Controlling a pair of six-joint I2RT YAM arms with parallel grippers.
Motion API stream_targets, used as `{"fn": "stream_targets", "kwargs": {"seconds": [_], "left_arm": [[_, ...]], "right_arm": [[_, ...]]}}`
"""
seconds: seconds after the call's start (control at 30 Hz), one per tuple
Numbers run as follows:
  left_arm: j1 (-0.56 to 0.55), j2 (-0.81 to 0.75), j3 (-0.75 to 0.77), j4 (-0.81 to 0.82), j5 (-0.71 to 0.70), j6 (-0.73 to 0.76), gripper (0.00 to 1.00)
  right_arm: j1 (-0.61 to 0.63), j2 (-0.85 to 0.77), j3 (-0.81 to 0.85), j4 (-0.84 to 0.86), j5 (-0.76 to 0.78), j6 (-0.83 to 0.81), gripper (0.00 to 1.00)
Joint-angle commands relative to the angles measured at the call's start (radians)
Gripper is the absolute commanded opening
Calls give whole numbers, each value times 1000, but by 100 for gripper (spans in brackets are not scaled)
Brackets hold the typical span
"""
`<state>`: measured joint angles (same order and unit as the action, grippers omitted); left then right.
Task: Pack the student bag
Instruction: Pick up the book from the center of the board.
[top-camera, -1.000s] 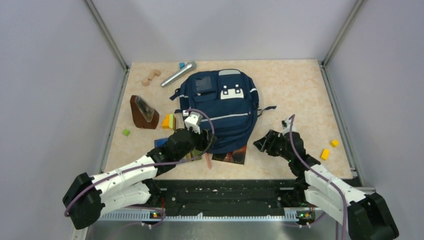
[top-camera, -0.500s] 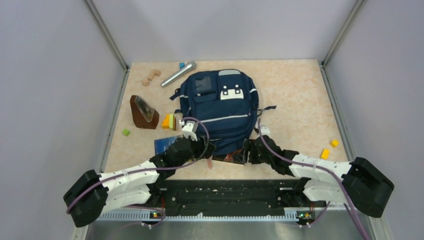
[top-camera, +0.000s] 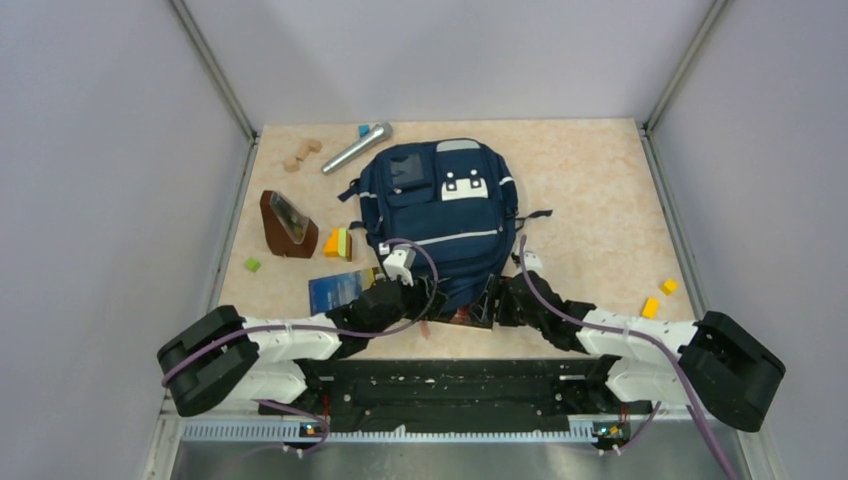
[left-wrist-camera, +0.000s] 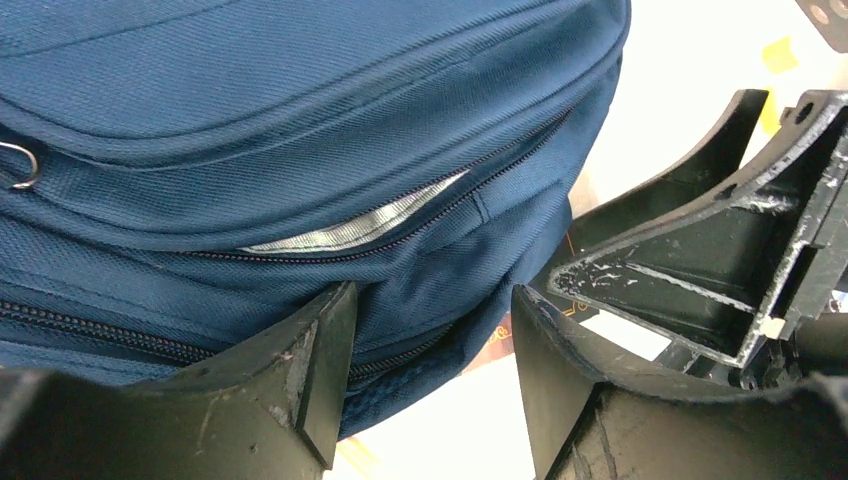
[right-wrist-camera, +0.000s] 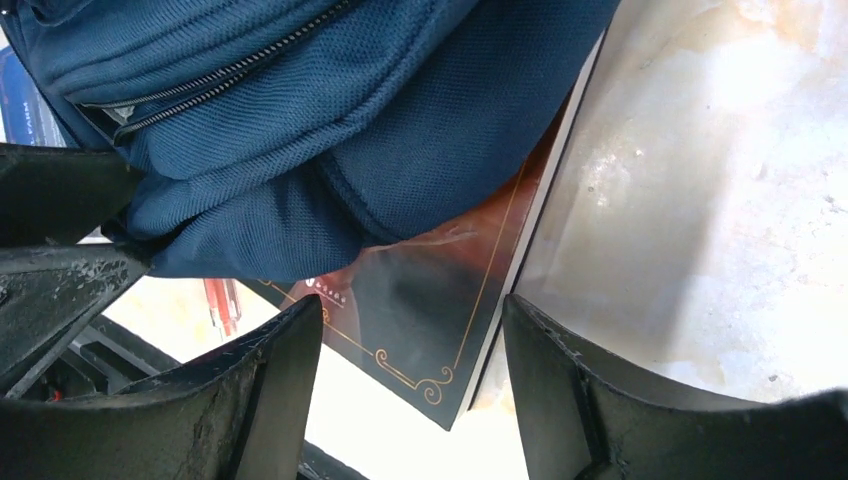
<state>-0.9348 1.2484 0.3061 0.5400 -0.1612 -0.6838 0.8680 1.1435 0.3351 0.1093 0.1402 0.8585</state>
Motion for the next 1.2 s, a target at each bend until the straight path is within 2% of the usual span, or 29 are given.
{"fn": "stream_targets", "kwargs": {"seconds": [0.0,0.07,0.2,0.33,0.5,0.67,0.87,1.17], "left_arm": [[-88,-27,-7,-82,0,-10,63],[-131,-59,10,-143,-29,5,63],[-242,-104,64,-270,-130,25,63],[-317,-95,85,-284,-151,-14,63],[-338,1,67,-184,-119,-75,63],[-341,81,91,-147,-131,-81,57],[-341,148,98,-156,-215,-106,41],[-340,233,87,-87,-184,-122,20]], "right_arm": [[11,-36,-39,121,18,20,65],[11,-24,-29,117,39,22,62],[11,5,5,33,120,16,45],[11,-33,-1,-7,170,24,31],[11,-161,-86,97,125,66,30],[11,-219,-106,115,85,97,30],[11,-216,-129,197,15,135,30],[11,-209,-224,365,-31,237,29]]}}
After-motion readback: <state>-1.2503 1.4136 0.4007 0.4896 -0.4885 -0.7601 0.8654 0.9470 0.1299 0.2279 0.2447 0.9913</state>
